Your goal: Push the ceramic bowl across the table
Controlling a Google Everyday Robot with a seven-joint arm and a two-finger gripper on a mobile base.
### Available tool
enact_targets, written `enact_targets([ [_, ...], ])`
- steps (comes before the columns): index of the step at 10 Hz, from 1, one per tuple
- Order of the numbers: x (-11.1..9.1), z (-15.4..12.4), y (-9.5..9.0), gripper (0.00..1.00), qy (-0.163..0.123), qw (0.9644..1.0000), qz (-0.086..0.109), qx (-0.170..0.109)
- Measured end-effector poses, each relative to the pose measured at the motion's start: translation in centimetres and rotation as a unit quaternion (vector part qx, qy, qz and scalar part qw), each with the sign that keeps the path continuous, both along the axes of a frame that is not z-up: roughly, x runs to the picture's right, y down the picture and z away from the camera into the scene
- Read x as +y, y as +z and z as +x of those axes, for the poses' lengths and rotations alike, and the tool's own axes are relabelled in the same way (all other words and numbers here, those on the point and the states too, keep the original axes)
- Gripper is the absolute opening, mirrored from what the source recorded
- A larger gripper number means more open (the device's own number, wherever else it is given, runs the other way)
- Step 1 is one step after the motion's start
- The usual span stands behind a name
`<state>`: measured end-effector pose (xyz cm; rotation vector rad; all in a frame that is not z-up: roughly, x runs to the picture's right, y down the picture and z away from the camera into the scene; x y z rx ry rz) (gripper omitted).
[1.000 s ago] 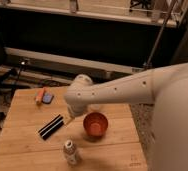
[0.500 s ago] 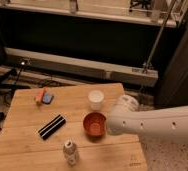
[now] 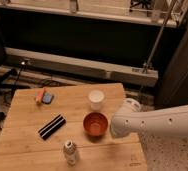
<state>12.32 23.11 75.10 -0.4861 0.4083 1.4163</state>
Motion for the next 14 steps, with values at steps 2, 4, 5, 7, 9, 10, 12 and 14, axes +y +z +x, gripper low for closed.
enact_targets([
  [2,-0.3,1.8,1.4,0.0,-0.001,0.9998,-0.007,0.016],
  [4,-0.7,3.6,2.2,0.0,-0.012,0.9992,-0.015,0.036],
  [5,-1.2,3.7,2.6,0.0,-0.023,0.9988,-0.016,0.039],
  [7,-2.3,2.7,3.9,0.0,-0.051,0.9981,-0.016,0.03],
  [9,-3.3,0.7,5.3,0.0,-0.074,0.9971,-0.014,0.012],
  [10,-3.8,-0.7,6.4,0.0,-0.086,0.9962,-0.014,0.001],
  [12,-4.3,-3.1,8.2,0.0,-0.098,0.9949,-0.015,-0.018],
  [14,-5.8,-8.2,10.4,0.0,-0.11,0.992,-0.002,-0.061],
])
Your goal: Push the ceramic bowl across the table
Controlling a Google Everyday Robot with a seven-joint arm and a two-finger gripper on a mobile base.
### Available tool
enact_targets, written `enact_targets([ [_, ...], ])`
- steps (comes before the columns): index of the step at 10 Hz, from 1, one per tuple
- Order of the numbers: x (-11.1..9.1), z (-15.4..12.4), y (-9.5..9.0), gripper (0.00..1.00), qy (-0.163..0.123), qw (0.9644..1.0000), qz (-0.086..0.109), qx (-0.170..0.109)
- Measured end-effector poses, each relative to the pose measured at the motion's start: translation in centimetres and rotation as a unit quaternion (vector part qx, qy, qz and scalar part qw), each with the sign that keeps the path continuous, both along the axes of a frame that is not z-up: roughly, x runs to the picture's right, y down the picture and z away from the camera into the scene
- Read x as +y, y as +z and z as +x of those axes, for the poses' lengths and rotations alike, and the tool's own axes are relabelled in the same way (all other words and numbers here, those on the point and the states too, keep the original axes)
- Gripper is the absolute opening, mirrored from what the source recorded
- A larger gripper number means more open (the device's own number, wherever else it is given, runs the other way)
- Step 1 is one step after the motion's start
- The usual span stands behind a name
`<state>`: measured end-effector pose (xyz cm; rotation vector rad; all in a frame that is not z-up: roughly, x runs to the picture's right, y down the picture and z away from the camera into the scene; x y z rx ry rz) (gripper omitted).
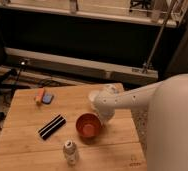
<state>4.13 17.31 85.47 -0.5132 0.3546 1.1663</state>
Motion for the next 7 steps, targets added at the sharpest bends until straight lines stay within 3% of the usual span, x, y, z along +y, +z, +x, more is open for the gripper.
enact_targets([
  [2,-1.2,-6.8,1.6,0.0,-0.019,0.9982,0.001,-0.057],
  [3,-1.2,-11.1,1.8,0.0,-0.043,0.995,-0.008,-0.09],
  [4,-0.5,-15.1,1.4,0.0,-0.076,0.9897,-0.023,-0.119],
  [5,0.6,-18.7,0.6,0.0,-0.118,0.9822,-0.044,-0.14],
  [7,1.9,-21.1,-1.1,0.0,-0.177,0.9718,-0.076,-0.136],
])
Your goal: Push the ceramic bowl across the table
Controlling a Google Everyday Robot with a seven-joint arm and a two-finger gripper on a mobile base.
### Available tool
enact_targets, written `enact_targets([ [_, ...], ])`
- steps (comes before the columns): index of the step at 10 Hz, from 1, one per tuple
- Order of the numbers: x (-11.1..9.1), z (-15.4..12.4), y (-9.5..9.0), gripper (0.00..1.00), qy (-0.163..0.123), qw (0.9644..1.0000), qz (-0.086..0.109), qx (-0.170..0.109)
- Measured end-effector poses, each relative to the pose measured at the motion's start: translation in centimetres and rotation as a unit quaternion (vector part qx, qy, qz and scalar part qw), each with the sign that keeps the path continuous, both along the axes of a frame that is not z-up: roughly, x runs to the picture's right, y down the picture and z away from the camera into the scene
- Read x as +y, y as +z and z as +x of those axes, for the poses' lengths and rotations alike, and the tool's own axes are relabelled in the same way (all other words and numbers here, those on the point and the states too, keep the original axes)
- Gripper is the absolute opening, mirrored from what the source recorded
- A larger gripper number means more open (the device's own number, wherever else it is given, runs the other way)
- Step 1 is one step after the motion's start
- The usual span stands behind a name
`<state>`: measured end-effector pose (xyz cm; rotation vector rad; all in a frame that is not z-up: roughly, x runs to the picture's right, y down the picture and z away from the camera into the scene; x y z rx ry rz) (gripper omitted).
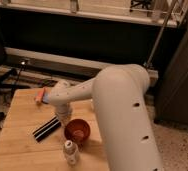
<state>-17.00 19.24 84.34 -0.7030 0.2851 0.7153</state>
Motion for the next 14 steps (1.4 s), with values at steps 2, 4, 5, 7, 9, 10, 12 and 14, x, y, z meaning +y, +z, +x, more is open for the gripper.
enact_targets([
  [2,-0.6,1.6,-1.4,0.0,-0.026,0.9983,-0.002,0.053],
  [4,-1.7,5.2,-2.2,0.0,-0.001,0.9939,0.013,0.109],
  [5,-2.3,7.9,-2.8,0.0,0.026,0.9894,0.031,0.139],
  [7,-1.5,12.9,-3.9,0.0,0.076,0.9795,0.06,0.177],
  [9,1.6,18.4,-5.9,0.0,0.126,0.9653,0.072,0.217],
  [10,3.5,20.5,-6.8,0.0,0.142,0.9592,0.069,0.234],
  [12,7.9,24.4,-9.0,0.0,0.175,0.9446,0.051,0.273],
  [14,11.5,26.3,-10.8,0.0,0.194,0.9339,0.029,0.299],
])
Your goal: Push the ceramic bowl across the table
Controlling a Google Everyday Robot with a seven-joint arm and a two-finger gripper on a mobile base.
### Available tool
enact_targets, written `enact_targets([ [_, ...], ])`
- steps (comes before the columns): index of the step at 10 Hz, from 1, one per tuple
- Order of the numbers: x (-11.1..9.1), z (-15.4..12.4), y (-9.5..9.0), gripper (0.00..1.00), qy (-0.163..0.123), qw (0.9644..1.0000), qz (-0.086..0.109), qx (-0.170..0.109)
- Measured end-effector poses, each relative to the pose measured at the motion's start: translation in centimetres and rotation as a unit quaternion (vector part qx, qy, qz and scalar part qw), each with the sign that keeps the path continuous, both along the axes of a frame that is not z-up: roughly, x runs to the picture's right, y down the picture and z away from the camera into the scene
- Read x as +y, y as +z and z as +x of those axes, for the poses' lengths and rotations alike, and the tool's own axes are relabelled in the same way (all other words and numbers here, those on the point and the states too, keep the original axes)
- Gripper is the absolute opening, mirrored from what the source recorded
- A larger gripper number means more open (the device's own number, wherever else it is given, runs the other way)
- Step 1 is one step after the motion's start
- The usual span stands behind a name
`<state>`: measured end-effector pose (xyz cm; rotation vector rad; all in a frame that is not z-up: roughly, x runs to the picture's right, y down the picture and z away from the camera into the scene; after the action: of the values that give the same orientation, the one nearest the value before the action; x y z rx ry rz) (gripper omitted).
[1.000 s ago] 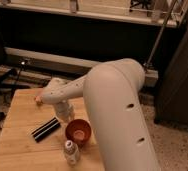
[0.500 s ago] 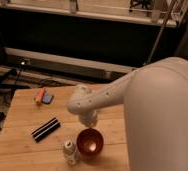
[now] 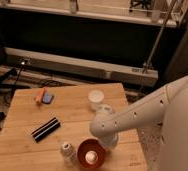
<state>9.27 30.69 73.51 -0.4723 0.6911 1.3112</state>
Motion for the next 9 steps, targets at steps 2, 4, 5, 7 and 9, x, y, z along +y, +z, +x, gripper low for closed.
enact_targets([
  [2,3.3,0.8,-1.9,0.0,0.025,0.9993,-0.028,0.01],
  [4,5.0,-1.4,-2.3,0.0,0.027,0.9982,-0.05,-0.02],
  [5,5.3,-3.2,-2.0,0.0,0.019,0.9974,-0.057,-0.04],
  [7,4.4,-6.0,-0.8,0.0,0.002,0.9962,-0.053,-0.069],
  [9,2.0,-8.8,1.1,0.0,-0.009,0.9945,-0.036,-0.097],
])
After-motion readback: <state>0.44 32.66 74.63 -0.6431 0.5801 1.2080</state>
